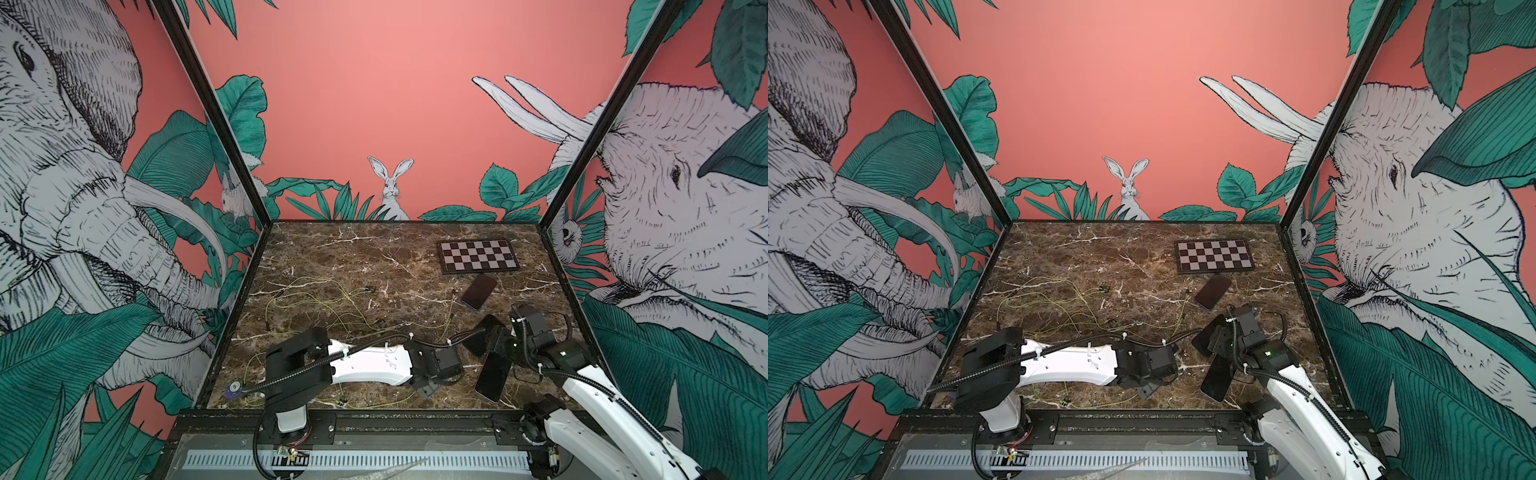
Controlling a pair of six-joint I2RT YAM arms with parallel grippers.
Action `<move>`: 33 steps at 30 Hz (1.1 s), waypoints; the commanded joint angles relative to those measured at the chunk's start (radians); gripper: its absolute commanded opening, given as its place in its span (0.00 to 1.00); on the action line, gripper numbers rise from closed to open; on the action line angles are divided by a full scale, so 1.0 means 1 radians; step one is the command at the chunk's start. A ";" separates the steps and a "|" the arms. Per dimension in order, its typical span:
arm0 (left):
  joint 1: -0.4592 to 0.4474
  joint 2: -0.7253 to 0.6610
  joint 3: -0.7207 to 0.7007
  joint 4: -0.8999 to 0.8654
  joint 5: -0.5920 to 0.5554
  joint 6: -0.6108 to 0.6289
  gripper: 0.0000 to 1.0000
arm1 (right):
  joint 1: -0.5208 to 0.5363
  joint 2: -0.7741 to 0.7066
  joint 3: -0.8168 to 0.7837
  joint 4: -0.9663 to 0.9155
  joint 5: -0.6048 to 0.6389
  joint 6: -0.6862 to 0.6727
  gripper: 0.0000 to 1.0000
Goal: Plug wired earphones into phones
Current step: Pick up the wired earphone from the center of the board.
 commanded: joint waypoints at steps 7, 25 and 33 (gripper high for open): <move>-0.022 -0.032 -0.041 -0.017 0.029 -0.087 0.47 | 0.006 -0.004 -0.019 0.003 0.011 0.078 0.68; -0.039 0.024 -0.073 -0.041 0.010 -0.126 0.34 | 0.006 -0.002 -0.022 0.009 0.019 0.078 0.69; -0.040 0.049 -0.099 0.009 0.025 -0.131 0.23 | 0.006 0.011 -0.026 0.042 0.000 0.041 0.70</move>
